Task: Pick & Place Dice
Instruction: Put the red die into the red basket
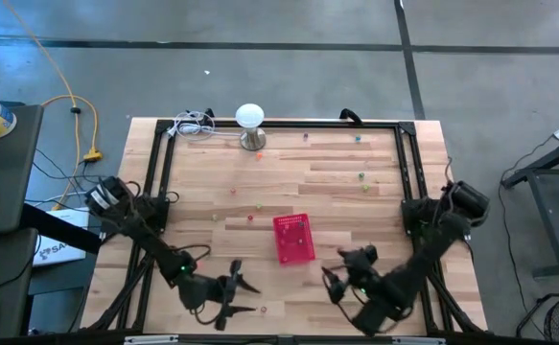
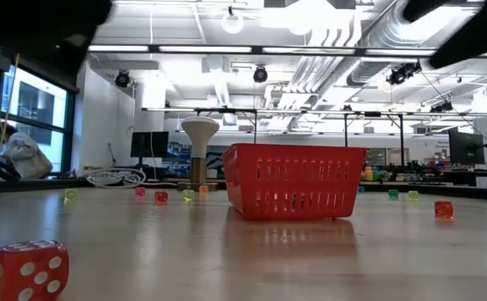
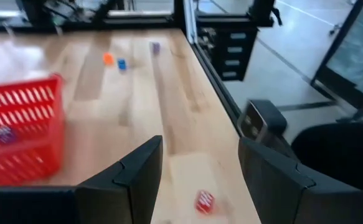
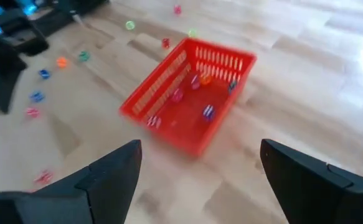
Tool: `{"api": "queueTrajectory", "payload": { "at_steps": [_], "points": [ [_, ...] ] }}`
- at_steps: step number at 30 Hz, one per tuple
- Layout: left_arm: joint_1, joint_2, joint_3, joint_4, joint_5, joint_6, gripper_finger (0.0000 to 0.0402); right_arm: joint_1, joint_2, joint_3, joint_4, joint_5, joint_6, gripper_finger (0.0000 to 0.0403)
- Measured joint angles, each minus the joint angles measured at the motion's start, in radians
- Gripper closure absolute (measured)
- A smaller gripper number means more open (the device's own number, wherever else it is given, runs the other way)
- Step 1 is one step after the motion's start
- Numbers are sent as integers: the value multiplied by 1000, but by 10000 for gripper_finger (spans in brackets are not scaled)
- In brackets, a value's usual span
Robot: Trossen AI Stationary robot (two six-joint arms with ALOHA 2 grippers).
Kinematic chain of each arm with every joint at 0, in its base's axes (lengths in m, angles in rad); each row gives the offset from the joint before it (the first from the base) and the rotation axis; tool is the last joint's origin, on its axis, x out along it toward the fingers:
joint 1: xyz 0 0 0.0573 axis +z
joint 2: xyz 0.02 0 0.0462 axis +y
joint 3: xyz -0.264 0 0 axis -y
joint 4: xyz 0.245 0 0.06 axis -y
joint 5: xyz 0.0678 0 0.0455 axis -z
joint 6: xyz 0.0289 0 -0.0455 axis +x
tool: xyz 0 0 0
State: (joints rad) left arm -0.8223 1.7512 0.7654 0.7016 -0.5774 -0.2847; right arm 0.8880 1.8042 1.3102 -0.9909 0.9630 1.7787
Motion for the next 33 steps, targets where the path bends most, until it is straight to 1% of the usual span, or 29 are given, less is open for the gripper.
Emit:
{"api": "queueTrajectory", "payload": {
  "at_steps": [3, 5, 7, 9, 12, 14, 18, 23, 26, 28, 33],
  "points": [
    [-18, 0, 0, -34, 0, -36, 198, 56, 0, 0, -11, 0, 16, 84],
    [-21, 0, 0, -49, 1, -52, 198, 84, 1, 0, -61, 9, 40, 84],
    [-18, 0, 0, -47, 0, -55, 198, 111, 2, 0, -143, 44, 144, 84],
    [-12, 0, 0, -48, 0, -57, 198, 135, 2, 0, -244, 61, 283, 84],
    [-3, 0, 0, -49, 5, -68, 198, 170, 2, 0, -358, 26, 473, 84],
    [3, 0, 0, -59, 19, -73, 198, 191, 2, 0, -365, 21, 524, 84],
    [9, 0, 0, -84, 26, -76, 198, 214, 2, 0, -331, 110, 496, 84],
    [9, 0, 0, -89, 26, -76, 198, 194, 2, 0, -223, 194, 419, 84],
    [9, 0, 0, -89, 26, -76, 198, 165, 2, 0, -158, 203, 354, 84],
    [9, 0, 0, -89, 26, -76, 198, 143, 2, 0, -120, 190, 320, 84],
    [9, 0, 0, -89, 27, -76, 198, 86, 3, 0, -89, 179, 213, 84]
  ]
}}
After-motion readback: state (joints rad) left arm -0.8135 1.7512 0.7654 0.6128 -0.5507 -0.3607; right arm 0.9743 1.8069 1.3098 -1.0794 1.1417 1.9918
